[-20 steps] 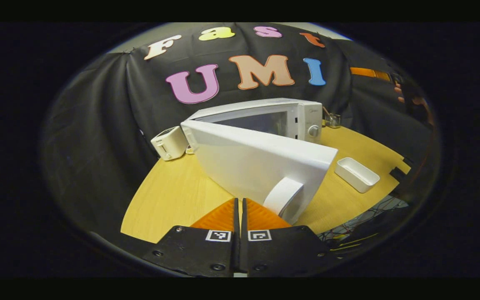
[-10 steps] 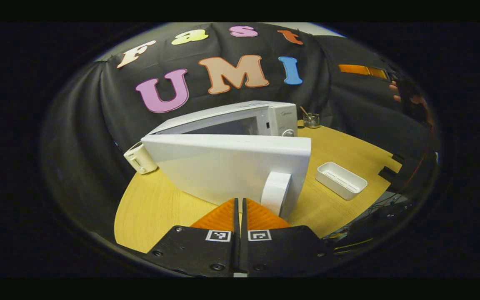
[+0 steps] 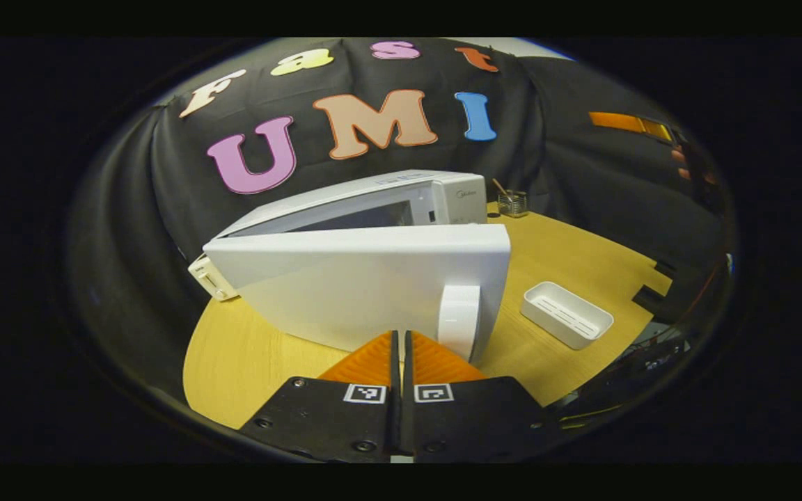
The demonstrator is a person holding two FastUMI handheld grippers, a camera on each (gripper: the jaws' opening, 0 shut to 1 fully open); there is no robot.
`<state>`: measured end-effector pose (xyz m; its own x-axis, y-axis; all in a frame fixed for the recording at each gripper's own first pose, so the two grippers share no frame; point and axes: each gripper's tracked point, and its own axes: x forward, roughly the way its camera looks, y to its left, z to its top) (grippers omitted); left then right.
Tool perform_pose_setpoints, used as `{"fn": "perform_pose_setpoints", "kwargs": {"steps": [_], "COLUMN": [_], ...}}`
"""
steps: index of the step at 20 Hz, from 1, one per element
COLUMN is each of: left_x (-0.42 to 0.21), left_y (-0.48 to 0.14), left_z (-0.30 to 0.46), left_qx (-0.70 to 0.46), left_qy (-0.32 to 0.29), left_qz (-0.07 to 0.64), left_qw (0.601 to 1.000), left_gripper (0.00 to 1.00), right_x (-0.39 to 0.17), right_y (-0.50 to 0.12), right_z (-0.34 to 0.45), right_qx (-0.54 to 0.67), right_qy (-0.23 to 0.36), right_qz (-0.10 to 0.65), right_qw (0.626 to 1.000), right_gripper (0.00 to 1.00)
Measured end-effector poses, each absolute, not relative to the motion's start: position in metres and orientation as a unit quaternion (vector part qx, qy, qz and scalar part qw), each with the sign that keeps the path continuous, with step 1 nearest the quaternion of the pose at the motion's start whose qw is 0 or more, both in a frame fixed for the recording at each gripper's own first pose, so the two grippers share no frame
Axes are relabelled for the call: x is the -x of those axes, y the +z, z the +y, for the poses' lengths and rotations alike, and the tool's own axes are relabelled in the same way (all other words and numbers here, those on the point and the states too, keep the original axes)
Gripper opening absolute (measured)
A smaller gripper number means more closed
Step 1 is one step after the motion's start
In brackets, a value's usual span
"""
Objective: Open the microwave oven with the left hand, put the food in, and close the microwave oven.
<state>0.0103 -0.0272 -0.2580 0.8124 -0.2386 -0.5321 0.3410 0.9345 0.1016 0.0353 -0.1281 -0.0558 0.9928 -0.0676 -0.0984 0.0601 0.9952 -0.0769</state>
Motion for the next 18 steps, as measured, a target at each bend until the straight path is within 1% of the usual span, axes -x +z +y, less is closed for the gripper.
{"fn": "perform_pose_setpoints", "kwargs": {"steps": [4,5,8,9,14,15,16,17,18], "left_x": [-0.025,-0.029,-0.038,-0.041,-0.054,-0.057,-0.061,-0.064,-0.068], "left_y": [-0.253,-0.252,-0.250,-0.249,-0.255,-0.255,-0.254,-0.253,-0.253], "left_z": [-0.036,-0.039,-0.046,-0.048,-0.059,-0.062,-0.064,-0.065,-0.067], "left_qx": [-0.070,-0.064,-0.061,-0.061,-0.052,-0.053,-0.053,-0.053,-0.051], "left_qy": [-0.143,-0.142,-0.136,-0.133,-0.120,-0.118,-0.114,-0.111,-0.106], "left_qz": [0.264,0.263,0.260,0.258,0.259,0.259,0.257,0.258,0.258], "left_qw": [0.951,0.952,0.954,0.955,0.957,0.957,0.958,0.958,0.959], "left_gripper": [0.01,0.00,0.02,0.01,0.00,0.00,0.00,0.01,0.00], "right_x": [-0.032,-0.032,-0.031,-0.031,-0.033,-0.033,-0.032,-0.032,-0.031], "right_y": [-0.054,-0.054,-0.057,-0.055,-0.063,-0.064,-0.066,-0.067,-0.068], "right_z": [-0.138,-0.140,-0.147,-0.149,-0.156,-0.157,-0.157,-0.160,-0.162], "right_qx": [0.015,0.015,0.010,0.004,-0.007,-0.005,-0.002,0.001,0.003], "right_qy": [-0.038,-0.039,-0.039,-0.039,-0.029,-0.025,-0.021,-0.018,-0.016], "right_qz": [0.051,0.051,0.056,0.056,0.061,0.063,0.065,0.067,0.069], "right_qw": [0.998,0.998,0.998,0.998,0.998,0.998,0.998,0.998,0.997], "right_gripper": [0.96,0.96,0.97,0.97,0.96,1.00,0.96,1.00,0.96]}}
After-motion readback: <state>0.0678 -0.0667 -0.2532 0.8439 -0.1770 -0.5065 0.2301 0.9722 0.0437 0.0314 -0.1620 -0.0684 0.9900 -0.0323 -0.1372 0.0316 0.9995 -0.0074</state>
